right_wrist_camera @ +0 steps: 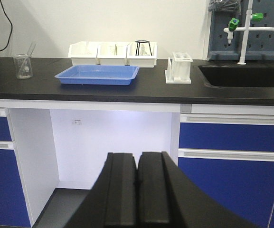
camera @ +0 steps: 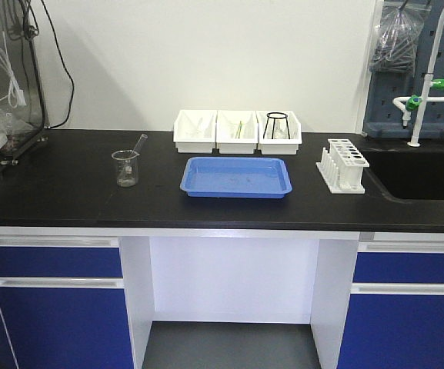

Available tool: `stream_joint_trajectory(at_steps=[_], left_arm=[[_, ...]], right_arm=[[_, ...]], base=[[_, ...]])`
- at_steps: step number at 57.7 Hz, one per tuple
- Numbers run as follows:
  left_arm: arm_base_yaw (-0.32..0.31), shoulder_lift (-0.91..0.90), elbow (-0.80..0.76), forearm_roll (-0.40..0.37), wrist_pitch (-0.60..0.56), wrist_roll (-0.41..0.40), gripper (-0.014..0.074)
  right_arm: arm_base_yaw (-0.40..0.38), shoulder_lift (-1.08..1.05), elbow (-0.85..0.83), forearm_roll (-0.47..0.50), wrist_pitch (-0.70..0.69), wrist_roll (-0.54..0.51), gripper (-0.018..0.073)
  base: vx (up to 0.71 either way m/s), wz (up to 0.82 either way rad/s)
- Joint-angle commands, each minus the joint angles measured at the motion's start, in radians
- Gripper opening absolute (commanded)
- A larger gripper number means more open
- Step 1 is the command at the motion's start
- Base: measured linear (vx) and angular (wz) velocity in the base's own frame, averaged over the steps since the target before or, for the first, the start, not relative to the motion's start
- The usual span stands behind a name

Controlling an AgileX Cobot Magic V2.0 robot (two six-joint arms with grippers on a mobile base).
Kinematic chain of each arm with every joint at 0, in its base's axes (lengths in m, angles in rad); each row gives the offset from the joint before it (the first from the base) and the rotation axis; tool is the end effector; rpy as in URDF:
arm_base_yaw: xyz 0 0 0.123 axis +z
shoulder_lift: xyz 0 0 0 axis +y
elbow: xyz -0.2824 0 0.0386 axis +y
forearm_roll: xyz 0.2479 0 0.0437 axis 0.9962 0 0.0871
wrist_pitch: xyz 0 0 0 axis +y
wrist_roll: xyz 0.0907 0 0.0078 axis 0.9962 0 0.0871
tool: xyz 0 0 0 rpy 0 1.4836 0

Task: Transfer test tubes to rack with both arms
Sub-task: 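Drive the base forward toward the bench with the blue tray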

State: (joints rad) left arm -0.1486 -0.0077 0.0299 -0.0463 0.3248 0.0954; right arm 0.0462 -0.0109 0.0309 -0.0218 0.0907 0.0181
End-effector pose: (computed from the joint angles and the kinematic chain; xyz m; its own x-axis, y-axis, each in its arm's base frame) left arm 0.0533 -0.0093 0.1741 -0.2451 0.0888 -0.9654 0.1750 0.9835 0.0460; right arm 0.0569 0.0024 0.1950 -0.0233 -0.0047 -0.9997 -0.0443 0.9990 -0.0037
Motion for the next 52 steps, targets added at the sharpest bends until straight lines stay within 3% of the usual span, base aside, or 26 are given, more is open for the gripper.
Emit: stream_joint_trajectory(at_steps=[1,52], left_arm=[[0.002,-0.021,0.027,-0.008,-0.078,-0.001,-0.0020],[0.002,-0.021,0.027,-0.008,-0.078,-0.001,-0.0020]], right_arm=[[0.001,-0.008,0.011,-0.001,-0.077,-0.008,-0.0007],[0.001,-0.008,0.011,-0.002,-0.077,-0.008,-0.0007]], base=[[0.00,0.00],[0.02,0.01]])
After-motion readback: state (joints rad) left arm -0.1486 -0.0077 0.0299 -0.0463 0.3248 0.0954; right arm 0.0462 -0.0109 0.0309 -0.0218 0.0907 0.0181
